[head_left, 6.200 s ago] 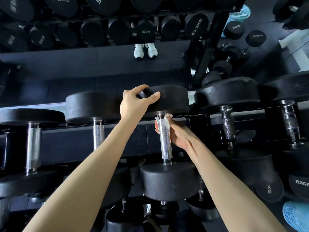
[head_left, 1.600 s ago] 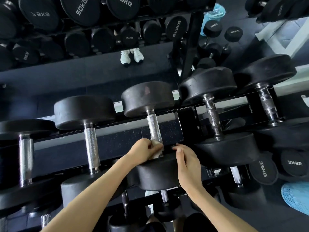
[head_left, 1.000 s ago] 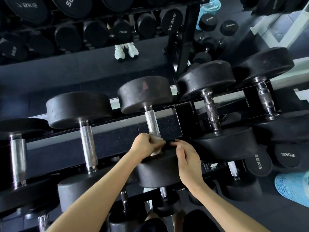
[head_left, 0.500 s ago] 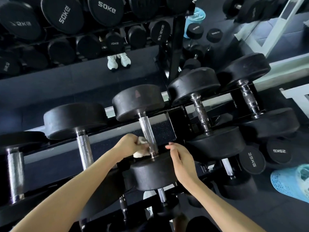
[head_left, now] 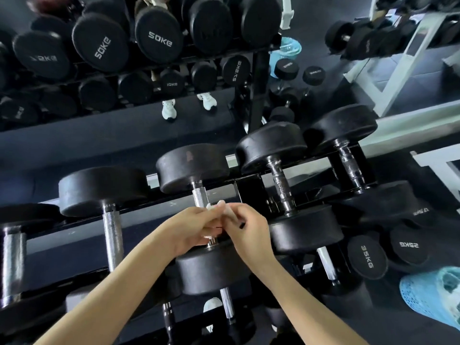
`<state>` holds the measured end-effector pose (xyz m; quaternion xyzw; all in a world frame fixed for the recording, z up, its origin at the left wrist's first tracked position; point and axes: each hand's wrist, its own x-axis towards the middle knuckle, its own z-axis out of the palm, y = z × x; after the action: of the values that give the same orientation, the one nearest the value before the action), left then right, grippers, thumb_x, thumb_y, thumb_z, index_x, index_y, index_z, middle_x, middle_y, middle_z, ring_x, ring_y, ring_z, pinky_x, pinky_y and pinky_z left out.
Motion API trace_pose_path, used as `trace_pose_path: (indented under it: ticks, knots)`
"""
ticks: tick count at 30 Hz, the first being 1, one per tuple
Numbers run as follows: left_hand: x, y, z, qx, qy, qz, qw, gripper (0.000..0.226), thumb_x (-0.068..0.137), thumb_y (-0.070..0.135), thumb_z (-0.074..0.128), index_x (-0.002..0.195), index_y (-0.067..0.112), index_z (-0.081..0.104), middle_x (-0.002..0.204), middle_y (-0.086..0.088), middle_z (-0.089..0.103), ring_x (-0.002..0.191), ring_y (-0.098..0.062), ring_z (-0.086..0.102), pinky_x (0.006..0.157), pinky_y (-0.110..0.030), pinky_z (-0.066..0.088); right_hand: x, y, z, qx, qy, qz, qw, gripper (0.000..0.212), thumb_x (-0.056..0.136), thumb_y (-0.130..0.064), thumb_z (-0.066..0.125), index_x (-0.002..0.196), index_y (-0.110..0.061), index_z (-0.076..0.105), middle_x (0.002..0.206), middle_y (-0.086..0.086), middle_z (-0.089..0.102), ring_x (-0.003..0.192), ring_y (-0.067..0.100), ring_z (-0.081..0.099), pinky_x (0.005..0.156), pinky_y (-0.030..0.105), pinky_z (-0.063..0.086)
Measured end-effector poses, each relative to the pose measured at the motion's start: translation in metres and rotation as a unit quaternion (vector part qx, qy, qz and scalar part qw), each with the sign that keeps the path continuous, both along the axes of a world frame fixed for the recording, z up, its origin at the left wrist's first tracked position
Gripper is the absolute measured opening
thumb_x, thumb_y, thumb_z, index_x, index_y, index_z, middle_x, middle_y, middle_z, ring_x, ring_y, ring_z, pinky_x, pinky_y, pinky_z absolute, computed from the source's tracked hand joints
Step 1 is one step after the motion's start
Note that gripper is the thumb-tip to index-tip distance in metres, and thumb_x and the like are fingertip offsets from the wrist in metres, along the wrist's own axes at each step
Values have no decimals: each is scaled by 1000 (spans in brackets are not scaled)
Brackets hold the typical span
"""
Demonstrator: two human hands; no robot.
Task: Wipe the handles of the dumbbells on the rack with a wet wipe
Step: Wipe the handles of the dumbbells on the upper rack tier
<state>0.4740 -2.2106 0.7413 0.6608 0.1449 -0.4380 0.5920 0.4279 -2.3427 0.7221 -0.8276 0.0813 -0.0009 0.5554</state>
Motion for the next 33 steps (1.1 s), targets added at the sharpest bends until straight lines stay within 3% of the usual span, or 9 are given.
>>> trace_pose_path:
  ticks: [3, 9, 14, 18, 20, 23, 26, 29, 33]
  knots:
    - [2, -21, 0, 41, -11, 25, 999, 39, 81, 55, 56, 89, 17, 60, 107, -3, 62, 102, -17, 60, 96, -34, 43, 7, -42, 7, -1, 19, -56, 998, 28, 86, -19, 63, 60, -23, 51, 54, -10, 49, 52, 2, 45, 50, 15, 34]
    - [12, -76, 4, 65, -36, 107, 992, 52, 90, 48, 52, 128, 12, 52, 121, -1, 58, 119, -20, 54, 101, -39, 40, 42, -154, 5, -73, 11, -126, 989, 20, 89, -10, 50, 71, -8, 43, 61, -4, 43, 55, 9, 38, 56, 28, 33]
    - [28, -126, 6, 157, -167, 172, 958, 32, 90, 44, 56, 111, 21, 65, 106, 5, 65, 102, -12, 58, 93, -30, 45, 97, -181, -22, -153, 31, -62, 986, 17, 92, -10, 48, 76, -3, 49, 64, 2, 48, 64, 27, 47, 59, 32, 29]
    - [40, -153, 11, 234, -268, 230, 906, 33, 90, 36, 59, 118, 18, 65, 114, 5, 65, 107, -8, 59, 86, -18, 40, 104, -161, -28, 44, 155, 35, 986, 47, 95, -40, 44, 64, -9, 61, 61, 3, 59, 63, 11, 57, 68, 26, 43]
    - [46, -160, 12, 255, -298, 247, 886, 33, 90, 37, 60, 119, 22, 64, 111, 10, 65, 103, -3, 58, 83, -14, 39, 103, -154, -37, 78, 167, 12, 983, 43, 93, -38, 49, 58, -15, 58, 58, 1, 58, 57, 9, 56, 63, 23, 45]
    - [56, -167, 12, 305, -334, 231, 861, 36, 91, 36, 57, 124, 21, 60, 97, 19, 57, 95, 0, 51, 70, -8, 34, 115, -155, -48, 82, 169, -68, 980, 17, 79, -22, 69, 67, -11, 64, 66, 11, 64, 62, 21, 59, 63, 34, 50]
    - [69, -167, 7, 342, -364, 200, 843, 48, 90, 38, 59, 134, 22, 50, 123, 12, 55, 123, -9, 45, 89, -15, 31, 123, -155, -50, 187, 230, -71, 952, 13, 76, -13, 76, 84, -13, 65, 76, 2, 66, 69, 15, 62, 66, 25, 52]
    - [81, -163, 1, 354, -364, 129, 852, 57, 86, 46, 61, 139, 35, 43, 149, -1, 36, 141, -17, 25, 109, -31, 30, 124, -157, -50, 216, 237, -66, 945, 9, 76, -10, 76, 81, -9, 69, 70, 1, 65, 63, 9, 59, 55, 8, 47]
    - [98, -157, -4, 358, -425, 6, 831, 52, 87, 43, 61, 136, 43, 43, 156, -1, 23, 145, -21, 14, 114, -36, 23, 126, -164, -55, 151, 206, 7, 967, 13, 78, -18, 75, 79, -6, 71, 61, -2, 61, 61, 8, 56, 64, 16, 44]
